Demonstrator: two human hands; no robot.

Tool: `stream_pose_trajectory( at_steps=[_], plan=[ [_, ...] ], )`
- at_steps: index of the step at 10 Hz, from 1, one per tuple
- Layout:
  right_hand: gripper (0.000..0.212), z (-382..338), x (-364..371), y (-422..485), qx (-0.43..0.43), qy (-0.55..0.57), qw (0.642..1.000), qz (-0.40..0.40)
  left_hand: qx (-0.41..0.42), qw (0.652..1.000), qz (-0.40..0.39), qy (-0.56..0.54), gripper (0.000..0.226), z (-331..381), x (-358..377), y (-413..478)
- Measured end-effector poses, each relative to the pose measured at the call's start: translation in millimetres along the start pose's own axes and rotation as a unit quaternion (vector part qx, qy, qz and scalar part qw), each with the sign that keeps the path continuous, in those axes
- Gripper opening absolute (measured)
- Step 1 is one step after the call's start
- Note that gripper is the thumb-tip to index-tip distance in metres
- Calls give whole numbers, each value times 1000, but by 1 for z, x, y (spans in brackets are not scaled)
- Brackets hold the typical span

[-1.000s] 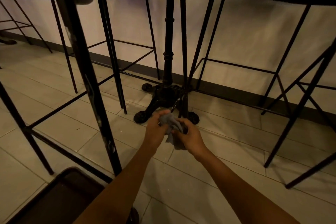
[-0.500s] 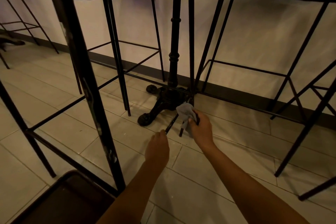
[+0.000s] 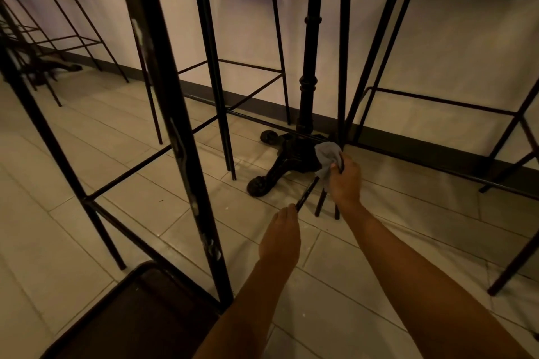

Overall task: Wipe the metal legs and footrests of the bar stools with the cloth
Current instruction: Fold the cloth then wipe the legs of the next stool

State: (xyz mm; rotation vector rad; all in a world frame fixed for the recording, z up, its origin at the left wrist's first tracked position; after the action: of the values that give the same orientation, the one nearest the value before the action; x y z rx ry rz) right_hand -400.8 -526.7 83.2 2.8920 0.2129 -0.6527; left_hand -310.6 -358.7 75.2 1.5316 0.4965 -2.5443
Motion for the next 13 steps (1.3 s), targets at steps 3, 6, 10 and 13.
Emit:
stream_pose_trajectory(
  at_steps=[3, 6, 10, 13],
  plan=[
    [46, -4, 26, 26, 27, -187, 972, -140, 9, 1000, -12, -18, 48, -2, 0, 0],
    [45, 6, 30, 33, 73, -136, 973, -175, 15, 1000, 12, -21, 47, -6, 0, 3],
    [35, -7, 40, 23, 3, -183, 965, -186, 24, 1000, 3, -13, 49, -3, 1, 5],
    [36, -9, 35, 14, -4, -130, 974, -185, 25, 1000, 11, -5, 47, -4, 3, 6]
  ],
)
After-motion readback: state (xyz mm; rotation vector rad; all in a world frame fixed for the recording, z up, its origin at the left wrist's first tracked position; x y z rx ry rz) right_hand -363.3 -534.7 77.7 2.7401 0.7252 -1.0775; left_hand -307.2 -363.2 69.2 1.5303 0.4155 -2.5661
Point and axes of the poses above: each hand's wrist, its own y-axis towards the middle knuckle, its own x-axis out of the palm, z = x × y, the point moved 7 cm from there along y, towards the middle knuckle, and after that the axes turned 11 degrees about -z, right-handed, at the moved point
